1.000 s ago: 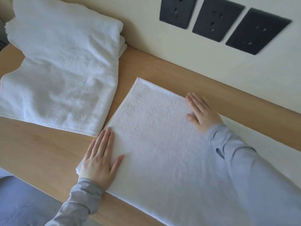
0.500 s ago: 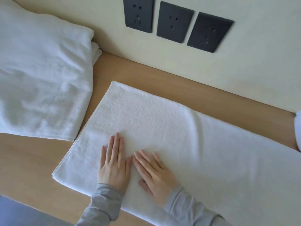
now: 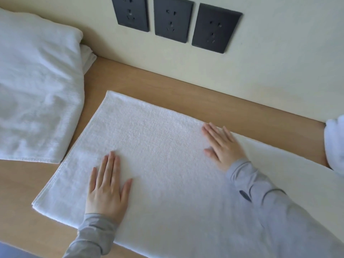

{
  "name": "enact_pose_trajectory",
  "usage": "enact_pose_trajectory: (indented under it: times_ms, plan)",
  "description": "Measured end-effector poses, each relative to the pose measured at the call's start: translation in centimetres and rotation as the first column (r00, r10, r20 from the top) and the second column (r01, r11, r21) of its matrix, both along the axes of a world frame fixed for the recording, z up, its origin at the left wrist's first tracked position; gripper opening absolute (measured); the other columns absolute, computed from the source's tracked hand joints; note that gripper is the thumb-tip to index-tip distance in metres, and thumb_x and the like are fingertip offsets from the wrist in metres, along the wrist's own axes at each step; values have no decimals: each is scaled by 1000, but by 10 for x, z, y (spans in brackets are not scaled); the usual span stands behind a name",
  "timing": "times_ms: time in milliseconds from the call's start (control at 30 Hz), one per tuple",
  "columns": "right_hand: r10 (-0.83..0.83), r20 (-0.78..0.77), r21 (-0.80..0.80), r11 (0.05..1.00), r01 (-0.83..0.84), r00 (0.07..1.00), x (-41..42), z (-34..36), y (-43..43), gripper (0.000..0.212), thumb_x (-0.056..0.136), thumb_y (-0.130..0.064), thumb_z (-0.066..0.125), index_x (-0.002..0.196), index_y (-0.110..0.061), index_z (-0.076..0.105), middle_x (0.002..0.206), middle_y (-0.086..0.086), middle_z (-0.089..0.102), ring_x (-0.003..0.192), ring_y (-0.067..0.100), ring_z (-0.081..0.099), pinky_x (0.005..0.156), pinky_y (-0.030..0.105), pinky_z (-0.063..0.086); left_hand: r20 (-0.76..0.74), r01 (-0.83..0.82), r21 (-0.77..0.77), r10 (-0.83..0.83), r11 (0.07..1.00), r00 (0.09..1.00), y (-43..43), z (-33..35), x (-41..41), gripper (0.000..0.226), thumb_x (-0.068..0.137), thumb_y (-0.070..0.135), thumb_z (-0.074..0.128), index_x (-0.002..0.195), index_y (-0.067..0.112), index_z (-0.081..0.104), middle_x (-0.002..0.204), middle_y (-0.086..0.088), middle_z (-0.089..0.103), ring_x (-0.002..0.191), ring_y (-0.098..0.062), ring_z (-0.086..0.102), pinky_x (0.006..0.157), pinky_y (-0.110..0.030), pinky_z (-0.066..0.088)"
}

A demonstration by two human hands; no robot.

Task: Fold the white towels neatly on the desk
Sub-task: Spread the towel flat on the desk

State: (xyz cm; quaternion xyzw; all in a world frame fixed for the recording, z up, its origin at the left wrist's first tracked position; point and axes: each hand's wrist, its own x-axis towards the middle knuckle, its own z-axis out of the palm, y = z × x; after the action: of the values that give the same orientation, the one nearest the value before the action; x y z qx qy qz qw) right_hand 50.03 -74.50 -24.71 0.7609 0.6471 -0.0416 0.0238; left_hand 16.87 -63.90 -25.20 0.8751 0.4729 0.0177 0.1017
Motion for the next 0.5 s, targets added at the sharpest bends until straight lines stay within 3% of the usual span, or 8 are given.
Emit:
enact_pose_trajectory:
  times_ms: [133,367,500]
  plan:
    - [-87,-41,-5,996,86,995,14,-1,2,61,95,-45,16,148,-14,14,154,-3,10,144,15,11,118,43,13,2,-13,1,13,1000,1000,-1,2,1,72,93,53,12,147,7,23,154,-7,24,142,-19,21,117,-44,14]
    - [-83,-24,-12,996,83,996,13,-3,1,63,94,-46,12,149,-16,11,156,-3,7,145,12,5,119,40,7,1,-16,-8,16,1000,1000,-2,4,1,71,91,51,16,148,10,17,156,-3,18,144,-17,15,118,-44,12]
    - [-119,46,-80,989,122,992,11,-1,2,60,97,-43,15,147,-17,-7,158,-3,-6,146,14,-7,118,41,-7,-9,-15,-17,15,1000,1000,-2,4,2,71,91,50,17,149,10,15,156,-3,16,144,-17,13,118,-43,11]
